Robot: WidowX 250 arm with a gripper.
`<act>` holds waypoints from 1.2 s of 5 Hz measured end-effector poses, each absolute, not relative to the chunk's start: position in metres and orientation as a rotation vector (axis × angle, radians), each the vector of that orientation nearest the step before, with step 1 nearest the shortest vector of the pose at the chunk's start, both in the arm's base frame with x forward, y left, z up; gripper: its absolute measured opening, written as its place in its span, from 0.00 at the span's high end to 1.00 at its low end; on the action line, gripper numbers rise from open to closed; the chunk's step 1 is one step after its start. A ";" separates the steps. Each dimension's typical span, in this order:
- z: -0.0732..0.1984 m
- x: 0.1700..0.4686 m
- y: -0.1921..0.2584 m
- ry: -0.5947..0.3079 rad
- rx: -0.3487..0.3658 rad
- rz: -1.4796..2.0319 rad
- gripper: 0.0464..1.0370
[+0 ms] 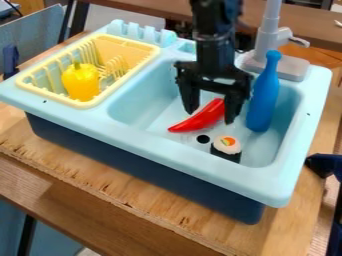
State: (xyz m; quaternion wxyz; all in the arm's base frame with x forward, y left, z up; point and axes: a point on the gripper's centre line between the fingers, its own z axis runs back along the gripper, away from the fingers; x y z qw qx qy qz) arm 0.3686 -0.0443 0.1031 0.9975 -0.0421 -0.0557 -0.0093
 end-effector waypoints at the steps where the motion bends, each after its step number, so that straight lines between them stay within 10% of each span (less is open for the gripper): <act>1: 0.098 0.380 -0.046 -0.072 -0.044 -0.025 0.04; 4: 0.078 0.379 -0.034 0.039 0.019 0.035 0.08; 6: 0.072 0.376 -0.028 -0.003 -0.019 -0.003 0.57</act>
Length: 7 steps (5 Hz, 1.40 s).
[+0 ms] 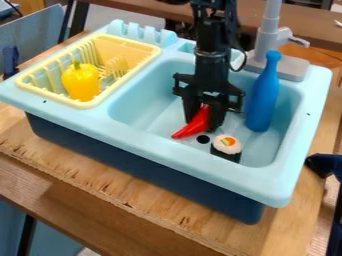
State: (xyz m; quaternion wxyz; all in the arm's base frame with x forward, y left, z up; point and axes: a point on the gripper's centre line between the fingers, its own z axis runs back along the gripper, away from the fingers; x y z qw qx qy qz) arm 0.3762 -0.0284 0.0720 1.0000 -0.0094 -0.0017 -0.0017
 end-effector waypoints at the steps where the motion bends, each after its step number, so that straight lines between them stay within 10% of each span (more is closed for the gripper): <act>1: 0.074 0.373 -0.029 -0.003 -0.023 -0.019 0.57; 7: 0.090 0.368 -0.005 -0.048 -0.024 0.061 0.57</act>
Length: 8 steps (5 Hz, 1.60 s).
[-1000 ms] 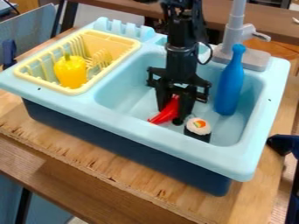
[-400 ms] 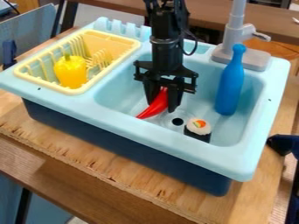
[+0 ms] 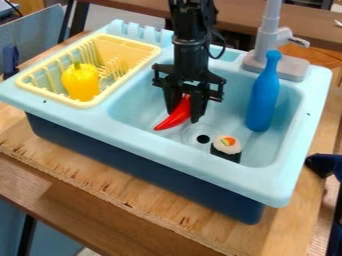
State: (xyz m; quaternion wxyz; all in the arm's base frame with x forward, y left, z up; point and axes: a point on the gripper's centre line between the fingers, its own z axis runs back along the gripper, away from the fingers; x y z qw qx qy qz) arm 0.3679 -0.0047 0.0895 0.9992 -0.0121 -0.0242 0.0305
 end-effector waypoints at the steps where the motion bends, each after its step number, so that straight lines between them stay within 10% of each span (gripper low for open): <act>1: 0.088 0.366 0.009 -0.041 -0.019 0.107 0.57; 4: 0.073 0.355 0.022 0.025 -0.050 0.151 0.50; 6: 0.078 0.357 0.017 0.029 0.015 0.116 0.06; 8: 0.122 0.354 0.006 -0.069 0.025 0.077 0.04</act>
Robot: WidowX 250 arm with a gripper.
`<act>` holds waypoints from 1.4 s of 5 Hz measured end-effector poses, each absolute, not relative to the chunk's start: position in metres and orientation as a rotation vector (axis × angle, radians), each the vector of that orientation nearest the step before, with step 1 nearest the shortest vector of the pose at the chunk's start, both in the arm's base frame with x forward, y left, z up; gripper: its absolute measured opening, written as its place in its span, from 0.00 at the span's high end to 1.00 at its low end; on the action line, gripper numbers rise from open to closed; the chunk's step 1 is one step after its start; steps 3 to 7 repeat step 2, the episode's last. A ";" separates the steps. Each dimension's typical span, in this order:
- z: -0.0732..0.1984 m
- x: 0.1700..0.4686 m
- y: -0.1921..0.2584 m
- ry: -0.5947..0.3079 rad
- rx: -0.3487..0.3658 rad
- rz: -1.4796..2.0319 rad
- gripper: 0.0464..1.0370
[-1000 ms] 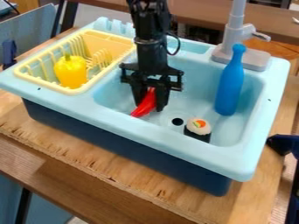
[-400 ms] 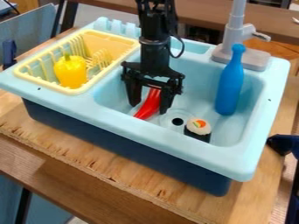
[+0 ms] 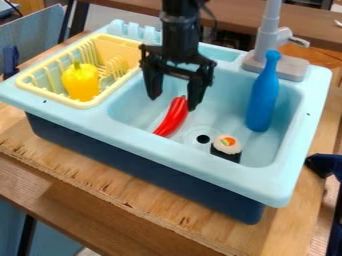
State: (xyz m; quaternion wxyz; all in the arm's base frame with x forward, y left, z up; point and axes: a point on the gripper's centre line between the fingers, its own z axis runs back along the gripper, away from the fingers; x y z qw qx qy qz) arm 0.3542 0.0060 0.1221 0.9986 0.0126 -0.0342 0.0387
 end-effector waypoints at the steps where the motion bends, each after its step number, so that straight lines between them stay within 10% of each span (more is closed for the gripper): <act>1: 0.157 0.347 0.004 -0.140 0.009 0.064 0.04; 7: 0.174 0.338 0.018 -0.158 -0.001 0.118 0.04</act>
